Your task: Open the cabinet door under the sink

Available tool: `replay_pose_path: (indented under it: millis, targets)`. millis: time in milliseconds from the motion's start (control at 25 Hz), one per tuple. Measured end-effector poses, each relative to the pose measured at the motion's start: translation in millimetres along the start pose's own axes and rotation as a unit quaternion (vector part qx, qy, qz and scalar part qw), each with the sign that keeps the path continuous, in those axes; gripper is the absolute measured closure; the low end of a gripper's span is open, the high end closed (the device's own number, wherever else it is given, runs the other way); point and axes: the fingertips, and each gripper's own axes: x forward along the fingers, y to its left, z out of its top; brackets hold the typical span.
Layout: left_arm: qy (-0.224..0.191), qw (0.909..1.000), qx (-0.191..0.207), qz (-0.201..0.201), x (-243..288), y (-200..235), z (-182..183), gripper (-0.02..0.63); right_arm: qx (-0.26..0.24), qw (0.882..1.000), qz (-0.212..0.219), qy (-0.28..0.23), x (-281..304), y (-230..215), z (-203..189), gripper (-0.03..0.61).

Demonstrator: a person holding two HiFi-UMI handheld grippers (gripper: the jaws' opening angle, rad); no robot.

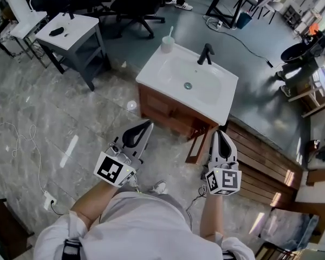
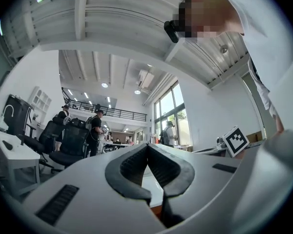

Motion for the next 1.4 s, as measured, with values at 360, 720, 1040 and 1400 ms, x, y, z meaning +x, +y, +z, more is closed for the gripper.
replay_pose_path:
  millis: [360,720,1040,1400]
  targets:
    - [-0.014,0.998,0.021,0.057,-38,39,29,0.595,0.018,0.999,0.003,-0.033,-18,9,40,0.545]
    - [-0.019,0.9966,0.012,0.079,-49,53,33,0.595,0.011,0.999,-0.011,-0.036,-35,12,50,0.545]
    - [-0.01,0.9979,-0.002,0.064,-50,45,26,0.595,0.009,0.999,-0.027,-0.033,-48,15,54,0.545]
    - [-0.001,0.9981,-0.006,0.061,-61,42,27,0.595,0.007,1.0,-0.015,-0.02,-51,32,48,0.545]
